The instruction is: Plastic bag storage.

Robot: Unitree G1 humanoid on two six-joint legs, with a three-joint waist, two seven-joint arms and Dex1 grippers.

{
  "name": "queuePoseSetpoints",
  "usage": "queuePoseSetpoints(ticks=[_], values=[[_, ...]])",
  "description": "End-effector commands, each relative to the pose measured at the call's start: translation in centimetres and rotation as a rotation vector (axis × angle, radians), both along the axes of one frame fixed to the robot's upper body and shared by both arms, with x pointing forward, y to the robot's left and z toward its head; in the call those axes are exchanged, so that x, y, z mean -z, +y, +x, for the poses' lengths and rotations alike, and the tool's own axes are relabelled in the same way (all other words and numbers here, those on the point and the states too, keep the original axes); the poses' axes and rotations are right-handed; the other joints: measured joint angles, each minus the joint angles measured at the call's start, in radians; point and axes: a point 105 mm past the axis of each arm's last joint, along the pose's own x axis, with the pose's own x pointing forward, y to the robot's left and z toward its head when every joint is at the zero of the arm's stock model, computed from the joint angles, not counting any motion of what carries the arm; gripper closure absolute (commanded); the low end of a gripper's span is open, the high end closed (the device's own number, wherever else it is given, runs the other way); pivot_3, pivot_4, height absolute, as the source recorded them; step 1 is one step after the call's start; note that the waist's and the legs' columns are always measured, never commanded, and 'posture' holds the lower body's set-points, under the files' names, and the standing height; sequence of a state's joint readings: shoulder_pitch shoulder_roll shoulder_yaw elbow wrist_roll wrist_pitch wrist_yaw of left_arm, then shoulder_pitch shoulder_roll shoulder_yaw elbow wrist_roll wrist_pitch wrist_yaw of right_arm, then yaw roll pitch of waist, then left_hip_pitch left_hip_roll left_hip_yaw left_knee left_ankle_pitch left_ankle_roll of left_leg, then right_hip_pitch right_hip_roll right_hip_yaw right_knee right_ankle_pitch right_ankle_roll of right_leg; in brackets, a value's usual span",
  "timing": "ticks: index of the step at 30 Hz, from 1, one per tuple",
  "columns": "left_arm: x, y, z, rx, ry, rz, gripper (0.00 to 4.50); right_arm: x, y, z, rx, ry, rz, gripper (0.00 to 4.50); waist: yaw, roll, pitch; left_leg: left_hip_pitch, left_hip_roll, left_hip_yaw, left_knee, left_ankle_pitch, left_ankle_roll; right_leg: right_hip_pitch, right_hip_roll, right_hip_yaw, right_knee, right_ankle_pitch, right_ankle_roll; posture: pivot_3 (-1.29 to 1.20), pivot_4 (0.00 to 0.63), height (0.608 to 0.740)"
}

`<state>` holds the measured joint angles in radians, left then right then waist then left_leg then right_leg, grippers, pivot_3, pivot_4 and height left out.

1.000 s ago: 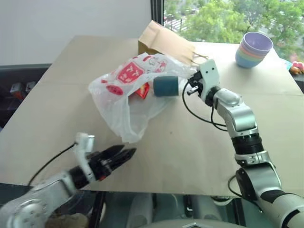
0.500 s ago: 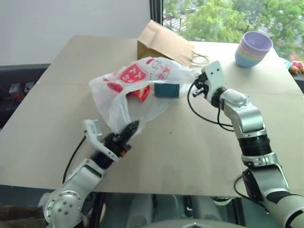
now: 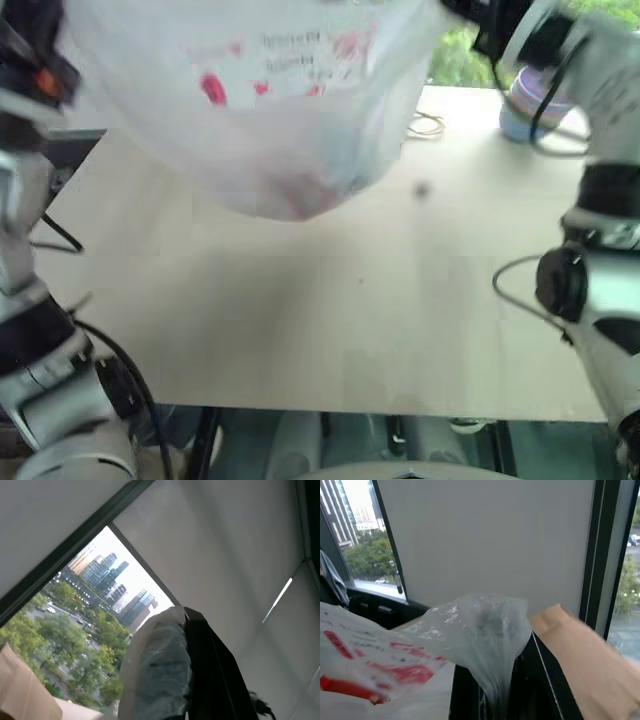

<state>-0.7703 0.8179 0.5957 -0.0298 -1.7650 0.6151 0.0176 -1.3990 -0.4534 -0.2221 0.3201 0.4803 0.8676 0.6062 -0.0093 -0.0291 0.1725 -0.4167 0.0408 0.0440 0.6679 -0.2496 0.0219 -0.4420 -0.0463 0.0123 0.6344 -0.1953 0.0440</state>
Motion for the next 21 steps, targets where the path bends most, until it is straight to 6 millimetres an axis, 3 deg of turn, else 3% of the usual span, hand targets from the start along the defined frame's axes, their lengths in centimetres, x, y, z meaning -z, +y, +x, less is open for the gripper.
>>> queuePoseSetpoints(ticks=[1, 5, 8, 10, 12, 14, 17, 21], values=[[-1.4, -0.1, 0.9, -0.007, -0.024, 0.058, 4.49, -1.8, -2.4, -0.1, 0.048, -0.035, -0.023, 4.50, 0.001, 0.000, 0.000, -0.001, 0.000, 0.000, -0.001, 0.000, 0.000, 0.000, 0.000, 0.000, -0.002, 0.000, 0.000, 0.00, 0.150, 0.740], [-1.5, -2.2, 1.9, 0.073, -0.024, 0.104, 4.49, -1.8, -6.4, -1.1, 0.180, -0.062, -0.141, 4.50, 0.003, 0.000, 0.000, -0.013, 0.000, 0.000, 0.001, 0.001, -0.002, -0.007, -0.001, 0.000, -0.007, 0.001, 0.002, 0.00, 0.150, 0.740], [-0.9, -3.7, 1.7, 0.155, -0.013, 0.124, 4.49, -0.7, -8.7, -3.1, 0.237, -0.047, -0.184, 4.50, 0.003, 0.000, 0.000, -0.016, 0.000, -0.001, 0.000, 0.000, -0.002, -0.009, -0.001, -0.001, -0.007, 0.002, 0.003, 0.00, 0.150, 0.740], [0.4, -4.4, 1.3, 0.200, 0.013, 0.161, 4.49, 0.2, -9.4, -4.5, 0.253, -0.032, -0.191, 4.50, -0.001, 0.001, 0.000, -0.016, 0.000, -0.001, -0.001, 0.000, -0.001, -0.009, -0.002, -0.002, -0.008, 0.002, 0.004, 0.00, 0.150, 0.740], [3.4, -5.5, 0.9, 0.247, 0.083, 0.252, 4.49, 2.2, -10.1, -6.2, 0.270, 0.017, -0.179, 4.50, -0.006, 0.001, 0.000, -0.015, 0.000, 0.000, -0.002, 0.000, -0.001, -0.009, -0.003, -0.001, -0.007, 0.001, 0.004, 0.00, 0.150, 0.740], [6.6, -6.6, 0.5, 0.270, 0.154, 0.365, 4.49, 5.5, -10.6, -7.4, 0.308, 0.068, -0.212, 4.50, -0.007, 0.002, 0.001, -0.014, 0.000, 0.000, -0.002, 0.000, -0.002, -0.009, -0.003, 0.000, -0.007, 0.001, 0.004, 0.00, 0.150, 0.740], [11.1, -7.8, 0.3, 0.273, 0.241, 0.458, 4.49, 12.0, -11.5, -8.3, 0.424, 0.168, -0.275, 4.50, -0.001, 0.001, 0.000, -0.012, 0.001, -0.001, -0.001, 0.000, -0.002, -0.007, -0.002, -0.001, -0.007, 0.001, 0.004, 0.00, 0.150, 0.740], [20.5, -9.1, 0.2, 0.154, 0.419, 0.662, 4.49, 20.1, -12.5, -10.3, 0.525, 0.234, -0.422, 4.50, 0.011, 0.005, -0.002, -0.009, -0.002, 0.003, 0.002, 0.000, -0.001, -0.003, -0.003, 0.003, -0.006, 0.000, 0.005, 0.00, 0.150, 0.740]])
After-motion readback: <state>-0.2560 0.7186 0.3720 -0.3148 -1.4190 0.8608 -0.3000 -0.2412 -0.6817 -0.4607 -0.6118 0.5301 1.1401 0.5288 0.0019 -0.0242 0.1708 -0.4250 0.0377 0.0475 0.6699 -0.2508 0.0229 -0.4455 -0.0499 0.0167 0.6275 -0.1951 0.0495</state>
